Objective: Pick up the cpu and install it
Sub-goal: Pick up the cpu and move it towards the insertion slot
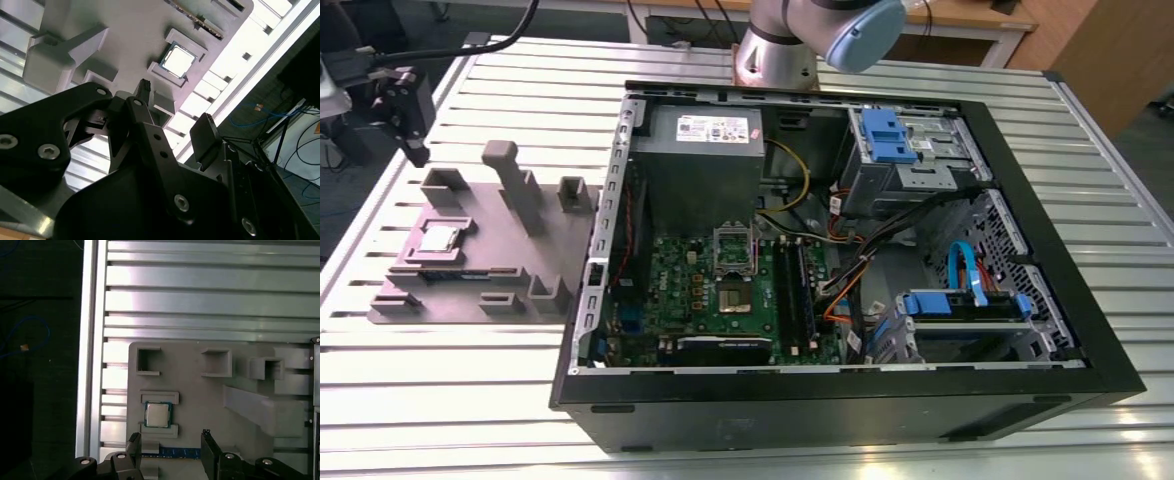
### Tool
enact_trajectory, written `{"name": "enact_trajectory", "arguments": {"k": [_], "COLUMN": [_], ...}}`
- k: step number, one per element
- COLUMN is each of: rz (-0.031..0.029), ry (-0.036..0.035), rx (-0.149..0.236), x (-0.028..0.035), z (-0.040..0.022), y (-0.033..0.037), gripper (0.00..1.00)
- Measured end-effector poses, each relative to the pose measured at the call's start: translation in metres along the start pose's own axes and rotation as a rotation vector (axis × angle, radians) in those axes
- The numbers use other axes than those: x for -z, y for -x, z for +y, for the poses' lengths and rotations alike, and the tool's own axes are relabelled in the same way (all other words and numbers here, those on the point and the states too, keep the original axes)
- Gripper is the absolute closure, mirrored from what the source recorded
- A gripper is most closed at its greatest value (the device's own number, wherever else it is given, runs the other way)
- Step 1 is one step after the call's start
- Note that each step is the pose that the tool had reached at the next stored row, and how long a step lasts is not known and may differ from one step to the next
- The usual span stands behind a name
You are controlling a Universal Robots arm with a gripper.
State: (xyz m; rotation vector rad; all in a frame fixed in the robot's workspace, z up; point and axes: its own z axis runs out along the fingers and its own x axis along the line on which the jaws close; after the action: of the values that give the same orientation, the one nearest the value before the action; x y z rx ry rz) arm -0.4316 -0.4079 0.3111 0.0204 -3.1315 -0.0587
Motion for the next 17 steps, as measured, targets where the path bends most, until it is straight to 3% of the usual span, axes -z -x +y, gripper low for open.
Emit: {"name": "enact_trajectory", "arguments": {"k": [17], "rz": [0.0000], "ry": [-0.0001], "rx": [-0.001], "x": [-0.0086], "z": [-0.0010], "y": [0.0001], "gripper": [0.41]}}
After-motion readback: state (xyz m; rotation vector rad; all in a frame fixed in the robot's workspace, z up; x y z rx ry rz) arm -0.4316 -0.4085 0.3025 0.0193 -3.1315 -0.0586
